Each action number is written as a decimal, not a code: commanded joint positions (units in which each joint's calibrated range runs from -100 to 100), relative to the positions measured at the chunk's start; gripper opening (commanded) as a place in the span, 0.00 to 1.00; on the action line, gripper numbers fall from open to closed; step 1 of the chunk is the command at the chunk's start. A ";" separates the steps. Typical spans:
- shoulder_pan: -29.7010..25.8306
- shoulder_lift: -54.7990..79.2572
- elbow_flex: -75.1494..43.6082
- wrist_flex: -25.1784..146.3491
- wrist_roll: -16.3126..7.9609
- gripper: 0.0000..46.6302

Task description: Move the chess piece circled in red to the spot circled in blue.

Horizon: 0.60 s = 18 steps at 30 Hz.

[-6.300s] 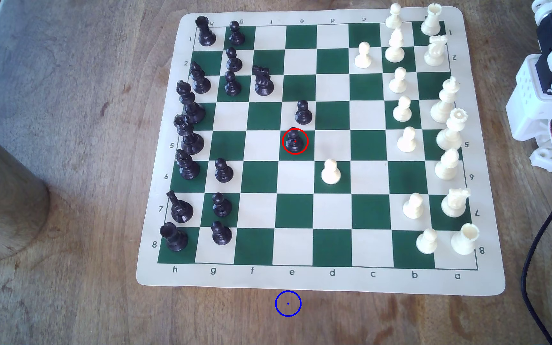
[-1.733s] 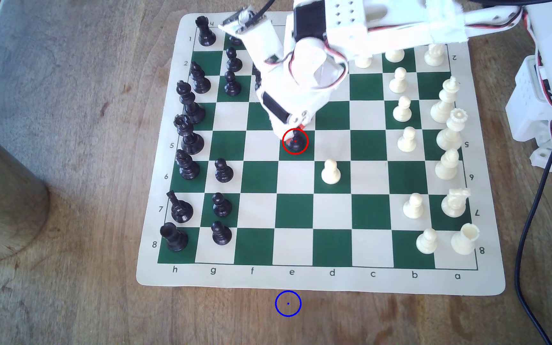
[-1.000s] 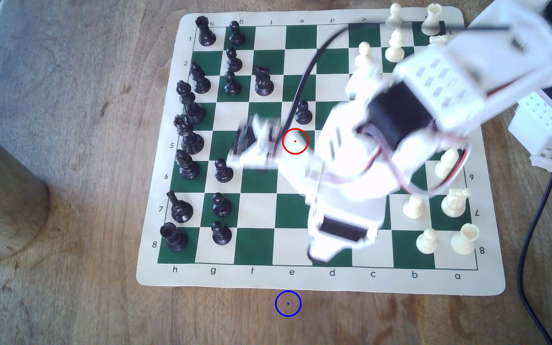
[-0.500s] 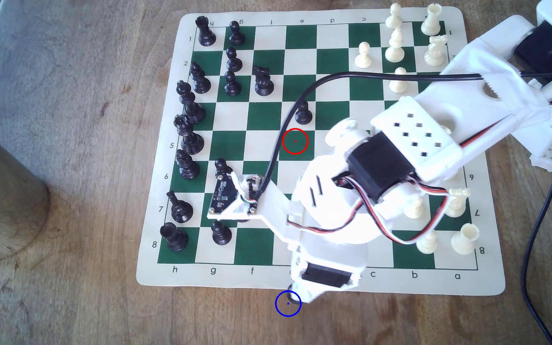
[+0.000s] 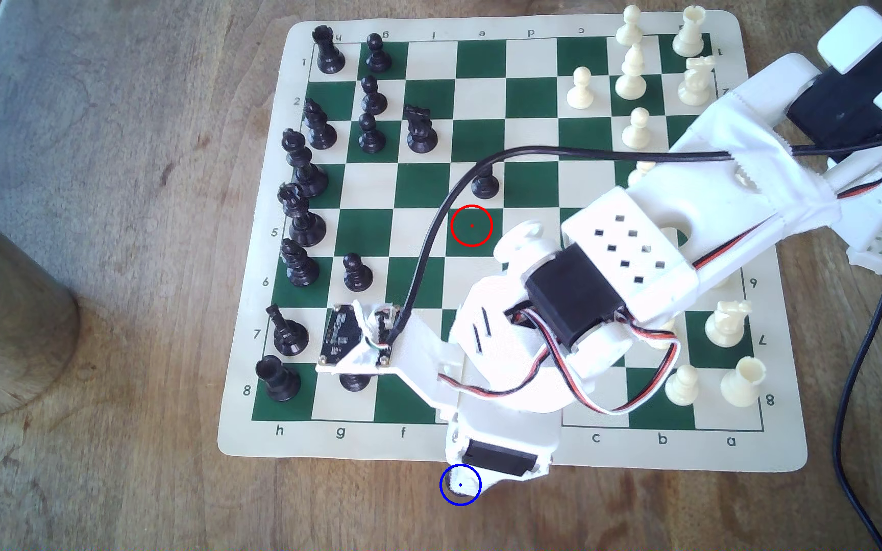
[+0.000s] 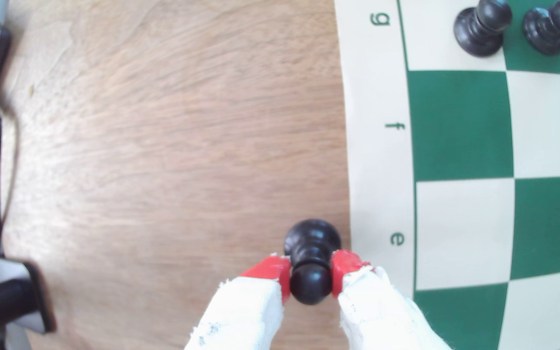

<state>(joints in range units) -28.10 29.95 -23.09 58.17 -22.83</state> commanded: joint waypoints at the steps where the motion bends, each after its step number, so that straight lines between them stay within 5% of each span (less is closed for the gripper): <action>1: 0.21 -2.03 -5.01 -1.16 0.15 0.01; 18: 0.29 0.18 -4.11 -0.84 -0.24 0.02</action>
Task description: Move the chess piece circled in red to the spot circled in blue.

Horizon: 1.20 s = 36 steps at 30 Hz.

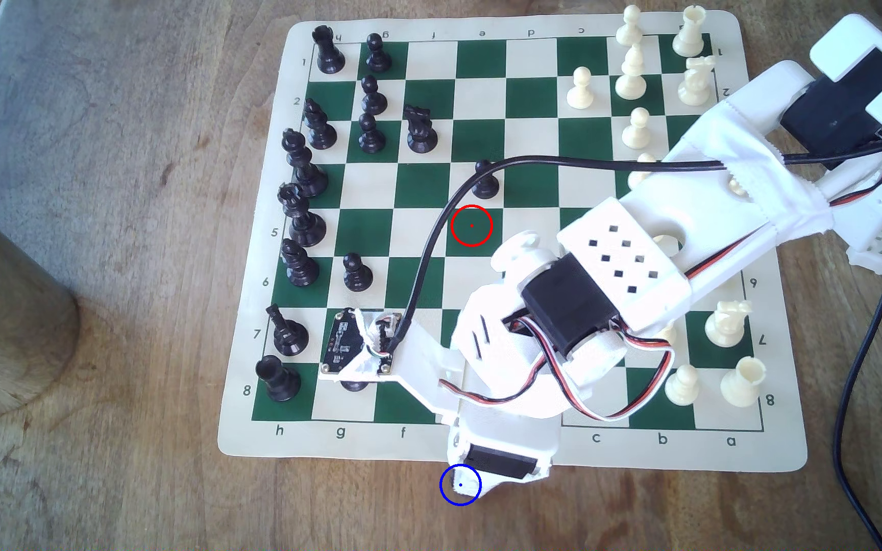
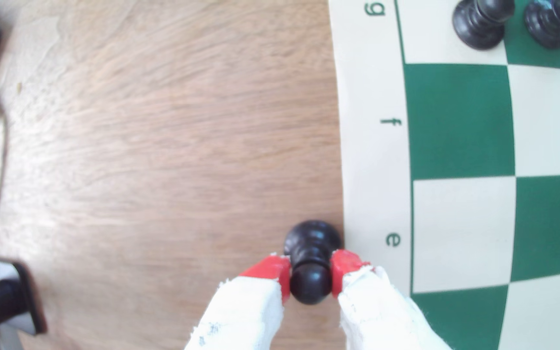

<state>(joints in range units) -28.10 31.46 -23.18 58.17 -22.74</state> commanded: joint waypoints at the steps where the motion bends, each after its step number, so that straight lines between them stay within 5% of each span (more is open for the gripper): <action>1: 0.29 -1.24 -4.02 -1.00 -0.34 0.02; 3: 0.29 -1.24 -4.11 -1.08 -0.24 0.06; 6: 0.60 -1.50 -4.29 -0.59 0.00 0.30; 15: 1.07 -3.79 -4.02 2.68 0.98 0.62; 29: -2.37 -28.49 13.21 11.61 2.20 0.76; 36: 1.93 -49.03 34.70 14.31 7.13 0.79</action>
<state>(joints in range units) -29.65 -0.63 2.58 71.87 -18.00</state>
